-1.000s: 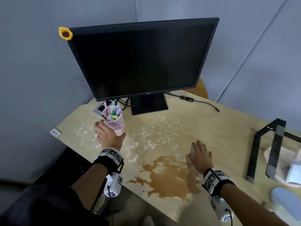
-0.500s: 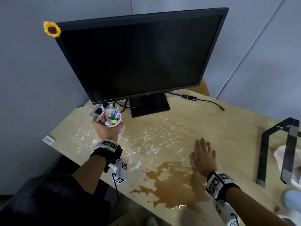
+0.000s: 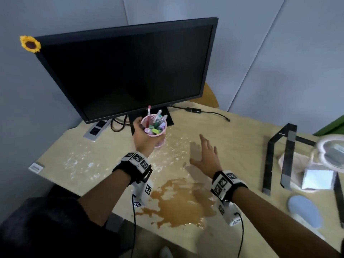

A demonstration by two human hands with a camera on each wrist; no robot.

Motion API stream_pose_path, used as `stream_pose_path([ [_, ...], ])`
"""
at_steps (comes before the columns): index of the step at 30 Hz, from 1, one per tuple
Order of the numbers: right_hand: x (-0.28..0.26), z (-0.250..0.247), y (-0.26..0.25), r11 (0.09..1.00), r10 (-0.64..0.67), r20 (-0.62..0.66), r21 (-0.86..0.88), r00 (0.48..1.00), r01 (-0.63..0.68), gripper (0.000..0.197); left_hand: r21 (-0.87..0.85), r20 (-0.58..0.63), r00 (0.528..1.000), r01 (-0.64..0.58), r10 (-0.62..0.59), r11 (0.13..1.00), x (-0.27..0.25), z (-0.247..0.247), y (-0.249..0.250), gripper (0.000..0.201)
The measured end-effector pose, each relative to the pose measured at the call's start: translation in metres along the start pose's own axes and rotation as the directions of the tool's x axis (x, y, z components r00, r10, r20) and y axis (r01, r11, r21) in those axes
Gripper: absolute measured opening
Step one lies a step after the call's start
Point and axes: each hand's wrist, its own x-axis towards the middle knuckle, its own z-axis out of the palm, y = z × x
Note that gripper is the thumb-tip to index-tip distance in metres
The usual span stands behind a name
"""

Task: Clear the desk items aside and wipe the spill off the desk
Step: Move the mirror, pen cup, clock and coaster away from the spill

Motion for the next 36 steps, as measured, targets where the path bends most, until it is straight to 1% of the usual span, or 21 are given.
stream_pose_path([
  [3,0.003,-0.015,-0.007,0.996,-0.054,-0.063,0.066,0.997,0.058,0.109,-0.041,0.14,0.99,-0.024,0.029,0.999,-0.02,0.039,0.012,0.096],
  [6,0.002,-0.028,-0.005,0.981,-0.069,-0.147,0.171,0.987,0.094,0.108,-0.015,0.233,0.971,-0.06,0.062,0.998,-0.046,0.07,0.023,0.094],
  [8,-0.002,-0.033,-0.001,0.956,-0.052,-0.212,0.272,0.976,0.11,0.102,-0.04,0.28,0.959,-0.039,0.049,0.998,-0.064,0.088,0.027,0.094],
  [11,-0.015,-0.038,0.011,0.91,0.016,-0.267,0.403,0.964,0.097,0.09,-0.106,0.33,0.943,-0.009,0.043,0.994,-0.086,0.106,0.024,0.098],
  [15,-0.037,-0.042,0.03,0.88,0.105,-0.307,0.472,0.946,0.056,0.069,-0.088,0.407,0.912,-0.002,0.038,0.996,-0.112,0.119,0.02,0.101],
  [17,-0.051,-0.04,0.04,0.864,0.145,-0.324,0.502,0.935,0.04,0.067,-0.083,0.456,0.889,0.003,0.035,0.997,-0.126,0.123,0.016,0.102],
  [19,-0.066,-0.036,0.051,0.844,0.178,-0.336,0.535,0.925,0.031,0.068,-0.114,0.517,0.856,0.047,0.019,0.992,-0.139,0.126,0.01,0.104],
  [20,-0.074,-0.034,0.057,0.834,0.2,-0.338,0.551,0.92,0.021,0.068,-0.114,0.557,0.831,0.069,0.006,0.991,-0.146,0.127,0.007,0.105],
  [21,-0.083,-0.031,0.064,0.823,0.222,-0.342,0.568,0.913,0.012,0.067,-0.1,0.6,0.8,0.071,0.004,0.992,-0.152,0.129,0.004,0.106],
  [23,-0.1,-0.025,0.08,0.805,0.272,-0.349,0.593,0.897,-0.013,0.065,-0.039,0.694,0.72,0.05,-0.009,0.998,-0.164,0.131,0.0,0.11],
  [24,-0.109,-0.023,0.088,0.796,0.297,-0.35,0.605,0.888,-0.027,0.064,0.011,0.73,0.683,0.022,-0.023,1.0,-0.17,0.132,-0.001,0.114],
  [26,-0.127,-0.018,0.105,0.779,0.339,-0.347,0.624,0.874,-0.055,0.064,0.163,0.772,0.634,-0.11,-0.057,0.98,-0.178,0.133,-0.005,0.128],
  [27,-0.137,-0.017,0.114,0.779,0.357,-0.346,0.623,0.868,-0.072,0.065,0.251,0.788,0.611,-0.204,-0.077,0.946,-0.182,0.133,-0.008,0.136],
  [29,-0.157,-0.019,0.129,0.784,0.386,-0.35,0.612,0.854,-0.103,0.069,0.37,0.836,0.535,-0.38,-0.125,0.848,-0.194,0.134,-0.014,0.148],
  [31,-0.175,-0.023,0.142,0.779,0.413,-0.36,0.616,0.837,-0.12,0.072,0.421,0.874,0.45,-0.509,-0.185,0.751,-0.207,0.136,-0.021,0.148],
  [32,-0.182,-0.025,0.147,0.779,0.425,-0.368,0.614,0.827,-0.128,0.074,0.431,0.884,0.418,-0.558,-0.209,0.709,-0.214,0.138,-0.025,0.144],
  [33,-0.189,-0.027,0.152,0.78,0.438,-0.376,0.611,0.817,-0.137,0.074,0.435,0.89,0.398,-0.602,-0.22,0.67,-0.221,0.14,-0.027,0.141],
  [34,-0.196,-0.03,0.157,0.783,0.447,-0.386,0.605,0.807,-0.144,0.075,0.436,0.894,0.388,-0.641,-0.224,0.632,-0.229,0.143,-0.029,0.138],
  [36,-0.206,-0.034,0.165,0.795,0.457,-0.406,0.585,0.791,-0.159,0.074,0.439,0.897,0.379,-0.697,-0.229,0.567,-0.242,0.15,-0.03,0.136],
])
